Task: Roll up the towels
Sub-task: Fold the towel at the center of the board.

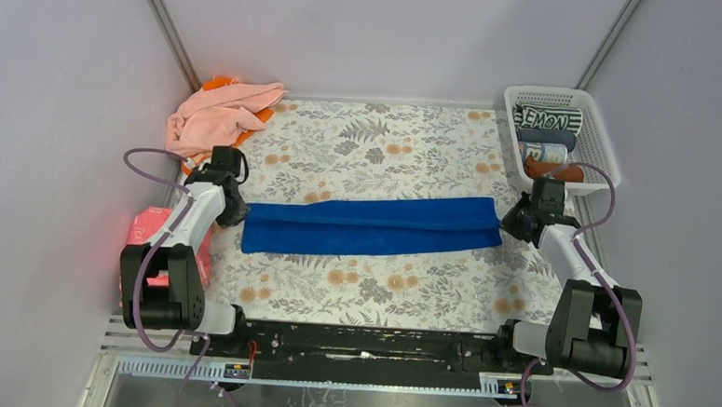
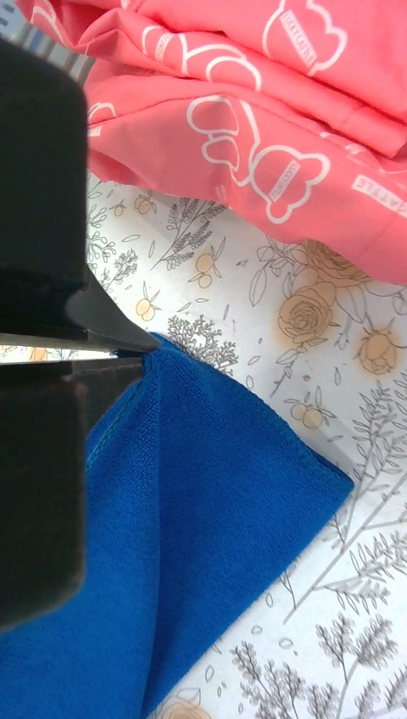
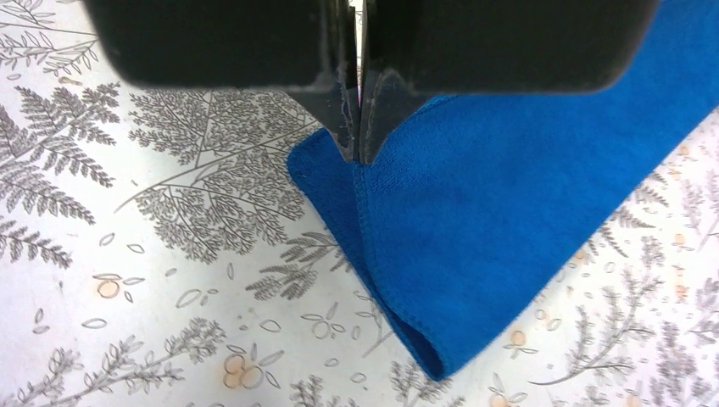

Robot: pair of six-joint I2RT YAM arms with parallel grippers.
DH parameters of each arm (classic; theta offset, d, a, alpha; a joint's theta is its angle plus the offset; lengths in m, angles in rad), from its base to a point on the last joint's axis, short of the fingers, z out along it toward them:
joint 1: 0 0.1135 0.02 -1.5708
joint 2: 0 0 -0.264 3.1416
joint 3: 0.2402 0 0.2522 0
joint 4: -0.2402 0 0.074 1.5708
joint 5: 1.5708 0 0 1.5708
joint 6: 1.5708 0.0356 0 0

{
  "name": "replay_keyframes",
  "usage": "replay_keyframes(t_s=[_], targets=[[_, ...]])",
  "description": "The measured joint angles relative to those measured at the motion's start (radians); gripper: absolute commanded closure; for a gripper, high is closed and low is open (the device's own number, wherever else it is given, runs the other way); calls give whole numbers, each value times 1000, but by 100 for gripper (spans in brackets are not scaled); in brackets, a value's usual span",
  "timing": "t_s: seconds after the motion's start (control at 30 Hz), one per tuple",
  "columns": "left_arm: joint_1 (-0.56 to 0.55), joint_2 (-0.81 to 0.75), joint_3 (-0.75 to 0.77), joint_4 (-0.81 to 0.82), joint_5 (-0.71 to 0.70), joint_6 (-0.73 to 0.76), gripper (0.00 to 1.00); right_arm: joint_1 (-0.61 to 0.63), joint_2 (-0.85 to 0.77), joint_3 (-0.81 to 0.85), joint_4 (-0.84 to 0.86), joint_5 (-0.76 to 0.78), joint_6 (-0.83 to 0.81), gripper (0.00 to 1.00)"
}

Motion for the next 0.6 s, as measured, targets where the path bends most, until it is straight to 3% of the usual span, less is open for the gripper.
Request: replay_keyframes(t_s=[0.27, 0.3, 0.33, 0.4, 0.47, 0.6], targets=[[9, 25, -64, -11, 34, -51, 100, -9, 2, -60, -15, 24, 1, 100], [11, 35, -68, -11, 38, -57, 96, -11, 6, -66, -15, 24, 2, 100], [13, 47, -73, -11, 42, -63, 89, -12, 13, -70, -15, 24, 2, 100], [14, 67, -80, -11, 47, -78, 66, -14, 32, -72, -13, 23, 4, 99], [17, 73, -86, -11, 52, -89, 47, -16, 58, -72, -9, 22, 7, 88], [18, 50, -94, -12, 52, -117, 29, -18, 73, -78, -6, 21, 13, 67]])
